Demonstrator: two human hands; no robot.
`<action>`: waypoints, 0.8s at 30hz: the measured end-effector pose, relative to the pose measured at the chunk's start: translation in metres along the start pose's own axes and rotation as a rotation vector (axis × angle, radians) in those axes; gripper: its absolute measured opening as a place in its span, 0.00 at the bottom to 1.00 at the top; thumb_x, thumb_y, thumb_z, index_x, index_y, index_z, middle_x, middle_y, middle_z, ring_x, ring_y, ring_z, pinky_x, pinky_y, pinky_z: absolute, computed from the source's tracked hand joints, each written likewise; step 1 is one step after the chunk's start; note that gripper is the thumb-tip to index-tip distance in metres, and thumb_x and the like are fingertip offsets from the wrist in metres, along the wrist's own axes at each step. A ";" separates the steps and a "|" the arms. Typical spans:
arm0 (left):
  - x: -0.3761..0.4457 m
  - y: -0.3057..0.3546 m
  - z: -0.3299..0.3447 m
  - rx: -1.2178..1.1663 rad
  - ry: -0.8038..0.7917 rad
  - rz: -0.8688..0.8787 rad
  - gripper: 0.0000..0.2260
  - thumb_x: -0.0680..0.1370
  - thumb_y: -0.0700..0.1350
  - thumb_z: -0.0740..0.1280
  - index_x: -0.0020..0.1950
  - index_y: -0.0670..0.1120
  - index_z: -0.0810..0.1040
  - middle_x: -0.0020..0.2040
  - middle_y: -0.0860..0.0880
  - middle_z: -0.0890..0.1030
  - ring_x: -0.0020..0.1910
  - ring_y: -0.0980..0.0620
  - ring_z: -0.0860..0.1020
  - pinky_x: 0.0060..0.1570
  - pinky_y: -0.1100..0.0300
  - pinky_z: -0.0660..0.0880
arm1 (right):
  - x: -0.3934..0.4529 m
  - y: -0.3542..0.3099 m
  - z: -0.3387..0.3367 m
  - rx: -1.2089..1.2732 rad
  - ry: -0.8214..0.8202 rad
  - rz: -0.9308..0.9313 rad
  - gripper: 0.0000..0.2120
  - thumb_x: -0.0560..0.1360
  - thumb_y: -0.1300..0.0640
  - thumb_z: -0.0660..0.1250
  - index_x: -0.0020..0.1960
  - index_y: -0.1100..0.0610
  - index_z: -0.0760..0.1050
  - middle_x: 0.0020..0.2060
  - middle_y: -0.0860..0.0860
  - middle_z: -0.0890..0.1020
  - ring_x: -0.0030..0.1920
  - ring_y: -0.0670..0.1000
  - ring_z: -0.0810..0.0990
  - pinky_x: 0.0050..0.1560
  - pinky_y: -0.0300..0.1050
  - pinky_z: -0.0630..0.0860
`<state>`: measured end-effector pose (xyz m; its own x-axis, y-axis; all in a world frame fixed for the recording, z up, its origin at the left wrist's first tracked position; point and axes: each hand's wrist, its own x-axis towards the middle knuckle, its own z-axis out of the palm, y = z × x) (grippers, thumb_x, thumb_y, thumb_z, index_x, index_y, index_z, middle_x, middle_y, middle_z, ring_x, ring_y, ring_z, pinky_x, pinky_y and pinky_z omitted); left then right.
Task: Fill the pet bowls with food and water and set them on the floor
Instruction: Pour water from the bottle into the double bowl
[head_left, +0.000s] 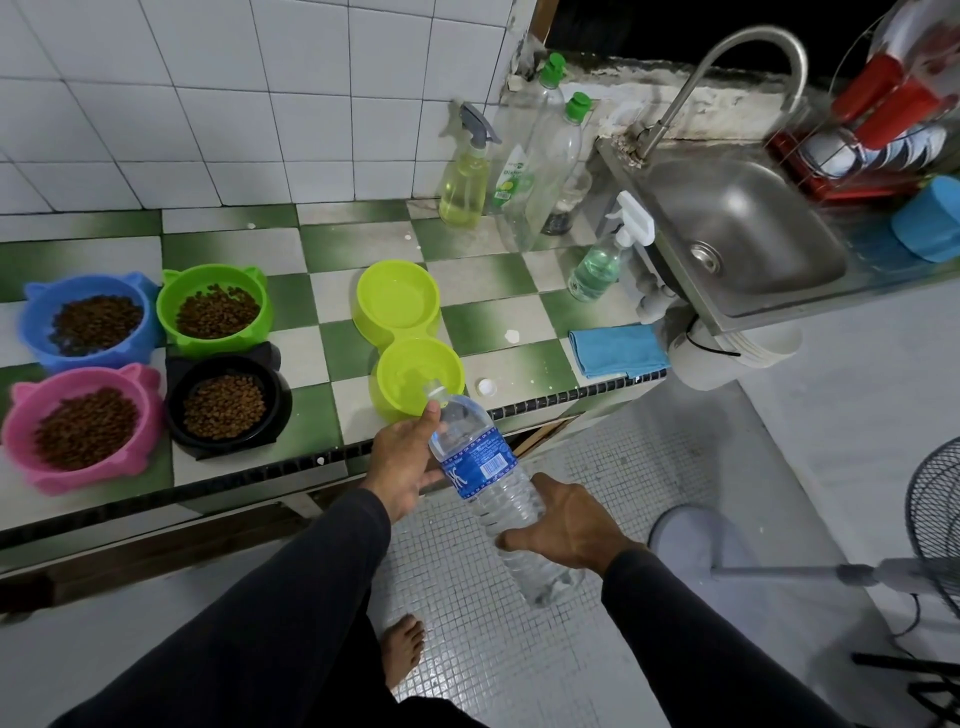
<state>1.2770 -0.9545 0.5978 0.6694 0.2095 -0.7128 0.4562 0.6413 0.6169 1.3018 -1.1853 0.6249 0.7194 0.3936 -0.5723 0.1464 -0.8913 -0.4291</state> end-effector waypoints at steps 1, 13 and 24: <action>0.000 0.000 0.000 0.003 0.003 0.000 0.16 0.81 0.55 0.69 0.59 0.44 0.81 0.49 0.46 0.88 0.46 0.47 0.87 0.36 0.53 0.83 | 0.000 0.000 0.000 0.002 -0.003 -0.002 0.29 0.59 0.24 0.71 0.53 0.39 0.72 0.46 0.41 0.83 0.46 0.41 0.81 0.54 0.49 0.80; -0.001 -0.002 0.000 0.026 0.012 0.031 0.18 0.80 0.57 0.70 0.58 0.44 0.82 0.54 0.46 0.87 0.54 0.44 0.85 0.45 0.48 0.83 | 0.001 0.000 0.002 0.035 -0.027 0.019 0.30 0.58 0.26 0.74 0.53 0.37 0.70 0.46 0.39 0.81 0.46 0.40 0.80 0.51 0.42 0.76; -0.010 0.017 0.004 0.036 -0.001 0.102 0.18 0.80 0.55 0.70 0.58 0.41 0.81 0.55 0.44 0.86 0.53 0.45 0.85 0.46 0.50 0.82 | -0.002 -0.015 -0.009 0.049 -0.007 -0.023 0.29 0.61 0.33 0.77 0.55 0.41 0.70 0.48 0.42 0.82 0.47 0.40 0.79 0.48 0.38 0.73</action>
<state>1.2803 -0.9489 0.6169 0.7141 0.2717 -0.6452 0.4064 0.5896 0.6980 1.3041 -1.1743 0.6387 0.7115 0.4152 -0.5669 0.1286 -0.8701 -0.4758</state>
